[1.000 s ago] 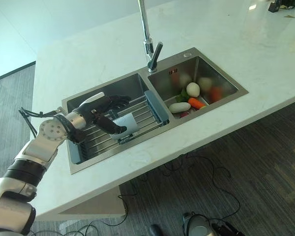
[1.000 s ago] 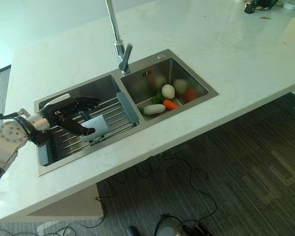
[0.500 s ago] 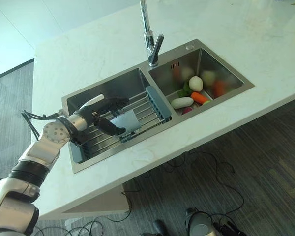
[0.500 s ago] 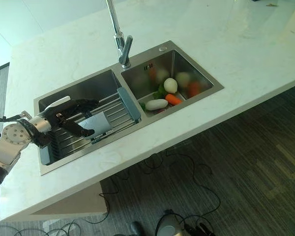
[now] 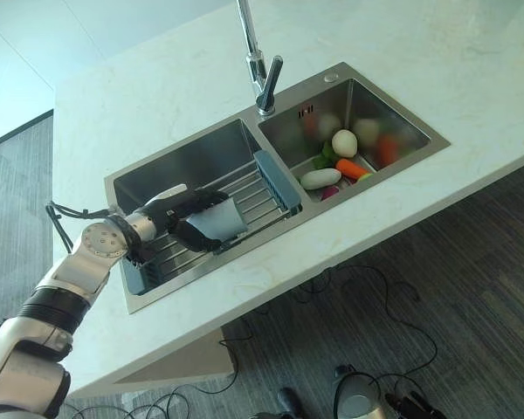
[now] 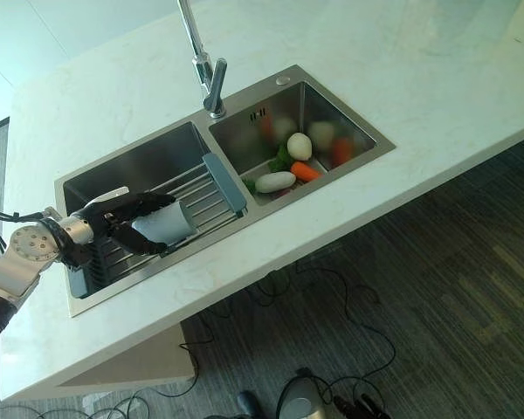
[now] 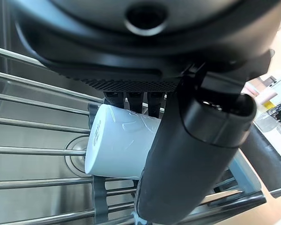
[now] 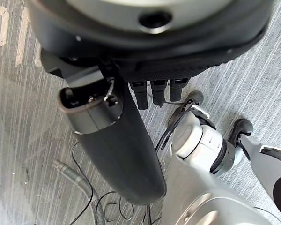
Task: Place the dishes in the dishwasher.
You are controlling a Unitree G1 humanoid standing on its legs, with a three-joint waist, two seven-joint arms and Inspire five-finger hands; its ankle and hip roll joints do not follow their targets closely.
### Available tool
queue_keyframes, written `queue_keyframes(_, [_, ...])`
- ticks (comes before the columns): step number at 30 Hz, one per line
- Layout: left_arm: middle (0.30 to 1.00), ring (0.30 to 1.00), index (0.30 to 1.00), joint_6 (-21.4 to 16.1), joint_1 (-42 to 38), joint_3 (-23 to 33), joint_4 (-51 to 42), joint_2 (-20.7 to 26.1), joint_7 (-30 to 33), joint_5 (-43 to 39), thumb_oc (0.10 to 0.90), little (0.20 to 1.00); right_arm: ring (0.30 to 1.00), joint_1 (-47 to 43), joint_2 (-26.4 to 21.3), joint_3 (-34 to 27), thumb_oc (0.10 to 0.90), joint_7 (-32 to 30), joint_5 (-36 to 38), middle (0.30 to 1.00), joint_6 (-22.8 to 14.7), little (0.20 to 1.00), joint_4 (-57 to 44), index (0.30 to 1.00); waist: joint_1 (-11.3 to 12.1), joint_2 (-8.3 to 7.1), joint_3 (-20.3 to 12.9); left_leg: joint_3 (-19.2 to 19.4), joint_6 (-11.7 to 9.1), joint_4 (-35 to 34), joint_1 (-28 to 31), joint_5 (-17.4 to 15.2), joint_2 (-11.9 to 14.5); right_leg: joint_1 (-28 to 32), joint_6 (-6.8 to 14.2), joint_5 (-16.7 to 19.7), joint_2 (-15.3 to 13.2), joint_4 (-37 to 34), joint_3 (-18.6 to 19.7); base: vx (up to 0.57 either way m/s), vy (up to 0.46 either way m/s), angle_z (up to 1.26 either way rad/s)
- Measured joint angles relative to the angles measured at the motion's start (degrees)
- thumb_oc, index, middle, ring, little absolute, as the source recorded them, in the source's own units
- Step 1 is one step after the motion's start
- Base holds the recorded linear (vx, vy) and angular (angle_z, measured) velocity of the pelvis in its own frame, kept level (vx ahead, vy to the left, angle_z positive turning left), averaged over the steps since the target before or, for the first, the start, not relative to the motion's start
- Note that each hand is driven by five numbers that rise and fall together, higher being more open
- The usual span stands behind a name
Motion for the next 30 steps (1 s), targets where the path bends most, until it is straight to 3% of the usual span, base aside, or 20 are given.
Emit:
queue_keyframes(7, [0.9,0.9,0.9,0.0,0.0,0.0,0.2,0.0,0.0,1.6,0.8,0.9,0.9,0.0,-0.2,-0.1,0.8,0.0,0.6,0.9,0.0,0.9,-0.2,0.9,-0.1,0.94,0.5,0.5,0.0,-0.1,-0.1,0.0,0.0,-0.8,0.6,-0.4,-0.1,0.8,0.1,0.01,0.006,-0.03])
queue_keyframes(16, [0.9,0.9,0.9,0.8,-1.5,0.0,0.1,0.0,0.0,4.2,0.8,0.9,0.9,-0.1,-2.9,-2.3,0.8,1.0,1.9,0.9,0.0,0.9,-0.9,0.9,-0.3,3.37,2.9,1.8,0.0,-0.4,-0.8,0.0,-0.9,-3.2,1.3,-0.9,-0.8,2.8,1.4,0.02,0.008,-0.08])
queue_keyframes(23, [0.9,0.9,0.9,-0.5,-4.5,0.5,0.1,0.1,2.6,5.7,0.8,0.9,0.9,-0.4,-5.0,-2.3,0.8,1.4,1.9,0.9,0.0,0.9,-4.6,0.9,-1.3,5.35,5.7,1.8,0.2,0.4,-3.1,0.1,-2.4,-6.7,1.8,-1.2,-2.2,5.1,2.7,-0.05,0.027,-0.05])
queue_keyframes(30, [0.9,0.9,0.9,-0.9,-8.8,0.6,0.3,0.9,4.1,6.7,0.8,0.9,0.9,-1.9,-5.8,-2.2,0.8,2.8,1.9,0.9,0.0,0.9,-4.5,0.9,-1.8,5.54,8.4,2.4,0.6,1.5,-6.3,0.4,-2.9,-11.3,2.3,-0.8,-2.3,7.1,4.4,-0.07,0.005,-0.12])
